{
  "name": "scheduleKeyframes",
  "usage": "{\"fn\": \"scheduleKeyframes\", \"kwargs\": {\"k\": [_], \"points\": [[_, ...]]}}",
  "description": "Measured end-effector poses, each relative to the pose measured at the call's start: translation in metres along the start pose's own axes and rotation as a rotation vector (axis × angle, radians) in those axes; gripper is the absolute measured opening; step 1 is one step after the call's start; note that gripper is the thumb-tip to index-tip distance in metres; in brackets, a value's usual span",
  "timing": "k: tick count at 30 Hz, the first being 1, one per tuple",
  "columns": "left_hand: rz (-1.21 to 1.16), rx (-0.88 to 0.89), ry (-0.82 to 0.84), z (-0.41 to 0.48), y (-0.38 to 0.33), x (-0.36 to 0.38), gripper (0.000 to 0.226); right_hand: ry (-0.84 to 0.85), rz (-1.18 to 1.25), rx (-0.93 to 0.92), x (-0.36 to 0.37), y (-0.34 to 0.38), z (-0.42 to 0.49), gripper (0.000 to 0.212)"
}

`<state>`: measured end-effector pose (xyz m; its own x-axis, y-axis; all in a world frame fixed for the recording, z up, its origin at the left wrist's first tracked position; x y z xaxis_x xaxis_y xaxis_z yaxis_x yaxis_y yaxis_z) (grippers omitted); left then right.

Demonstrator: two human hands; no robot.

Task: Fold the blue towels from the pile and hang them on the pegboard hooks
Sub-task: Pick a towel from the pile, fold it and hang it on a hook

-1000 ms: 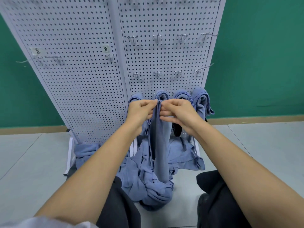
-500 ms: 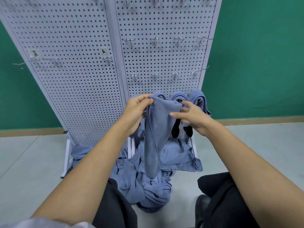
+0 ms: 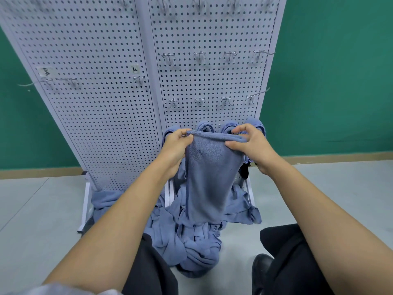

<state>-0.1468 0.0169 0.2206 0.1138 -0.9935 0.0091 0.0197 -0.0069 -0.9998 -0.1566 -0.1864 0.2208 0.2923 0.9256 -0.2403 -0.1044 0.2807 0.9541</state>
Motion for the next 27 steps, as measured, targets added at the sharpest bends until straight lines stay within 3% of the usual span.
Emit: {"fn": "scheduleKeyframes", "kwargs": {"k": [5,9,10,17,27], "points": [[-0.012,0.038,0.104,-0.004,0.0,0.017,0.022,0.081,-0.329,-0.212,0.004,0.006,-0.005,0.046],[-0.042,0.035,0.17,-0.004,0.0,0.027,0.021,0.156,-0.547,-0.302,0.013,0.009,-0.007,0.02],[-0.035,0.032,0.14,-0.003,0.001,0.026,0.019,0.147,-0.566,-0.318,0.013,0.009,-0.007,0.023],[0.091,-0.042,-0.088,0.002,0.024,0.011,0.019,0.07,-0.543,-0.306,0.011,0.002,-0.002,0.02],[0.054,-0.462,-0.049,-0.037,0.095,0.003,0.037,0.01,-0.391,-0.221,-0.006,0.062,0.0,0.038]]}}
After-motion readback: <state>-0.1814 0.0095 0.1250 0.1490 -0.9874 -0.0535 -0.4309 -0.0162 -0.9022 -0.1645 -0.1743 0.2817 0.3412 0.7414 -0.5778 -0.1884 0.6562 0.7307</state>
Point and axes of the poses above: each hand's wrist, its own z-axis towards the middle knuckle, its own x-axis out of the palm, y = z × x, the point moved 3 cm from there along z, towards the middle knuckle, and after that the axes turned 11 degrees about -y, right-handed, at the moved point
